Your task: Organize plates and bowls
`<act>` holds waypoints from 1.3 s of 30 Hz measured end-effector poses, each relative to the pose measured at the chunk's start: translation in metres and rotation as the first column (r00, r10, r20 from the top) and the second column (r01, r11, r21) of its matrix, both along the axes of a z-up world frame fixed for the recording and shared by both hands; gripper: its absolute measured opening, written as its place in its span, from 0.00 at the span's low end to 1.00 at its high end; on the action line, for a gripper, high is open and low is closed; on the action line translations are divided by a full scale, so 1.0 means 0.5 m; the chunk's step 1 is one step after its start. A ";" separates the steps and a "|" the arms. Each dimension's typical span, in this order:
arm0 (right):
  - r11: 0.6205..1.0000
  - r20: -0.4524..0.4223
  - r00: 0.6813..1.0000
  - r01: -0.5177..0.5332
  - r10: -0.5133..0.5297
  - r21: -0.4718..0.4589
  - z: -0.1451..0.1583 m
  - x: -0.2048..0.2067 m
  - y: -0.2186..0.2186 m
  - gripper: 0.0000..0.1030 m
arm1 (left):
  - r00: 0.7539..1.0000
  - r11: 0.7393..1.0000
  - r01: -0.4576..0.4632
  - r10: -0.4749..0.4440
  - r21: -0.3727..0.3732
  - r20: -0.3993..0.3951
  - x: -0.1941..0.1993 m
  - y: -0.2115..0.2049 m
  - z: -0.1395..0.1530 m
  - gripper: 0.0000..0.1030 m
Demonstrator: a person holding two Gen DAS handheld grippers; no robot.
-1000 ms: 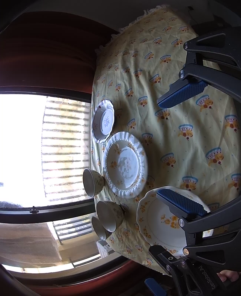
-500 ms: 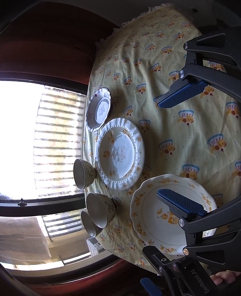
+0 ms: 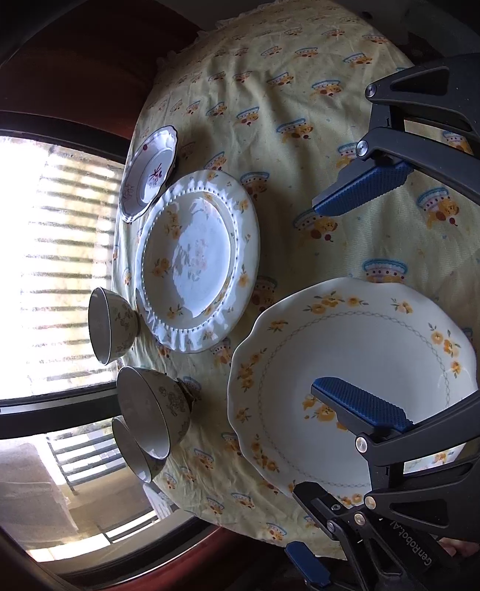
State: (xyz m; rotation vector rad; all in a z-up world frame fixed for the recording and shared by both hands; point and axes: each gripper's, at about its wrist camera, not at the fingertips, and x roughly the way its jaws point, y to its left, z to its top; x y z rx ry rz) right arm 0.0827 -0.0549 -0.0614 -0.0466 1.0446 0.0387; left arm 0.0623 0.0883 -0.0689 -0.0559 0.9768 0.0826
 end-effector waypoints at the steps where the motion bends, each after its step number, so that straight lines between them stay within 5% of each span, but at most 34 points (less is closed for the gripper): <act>1: 1.000 -0.009 1.000 0.006 -0.006 -0.005 -0.006 0.006 0.007 0.87 | 1.000 1.000 0.006 -0.006 -0.009 -0.011 0.005 0.005 -0.008 0.80; 10: 0.996 -0.121 0.989 0.081 -0.085 -0.033 -0.062 0.028 0.027 0.79 | 0.988 0.990 0.075 -0.090 -0.123 -0.123 0.032 0.013 -0.068 0.65; 16: 0.994 -0.173 0.979 0.098 -0.105 -0.050 -0.091 0.030 0.035 0.69 | 0.979 0.990 0.113 -0.125 -0.085 -0.164 0.038 0.002 -0.082 0.65; 39: 0.997 -0.202 0.976 0.081 -0.080 -0.002 -0.098 0.036 0.010 0.67 | 0.984 0.997 0.058 -0.065 -0.050 -0.167 0.032 -0.017 -0.080 0.66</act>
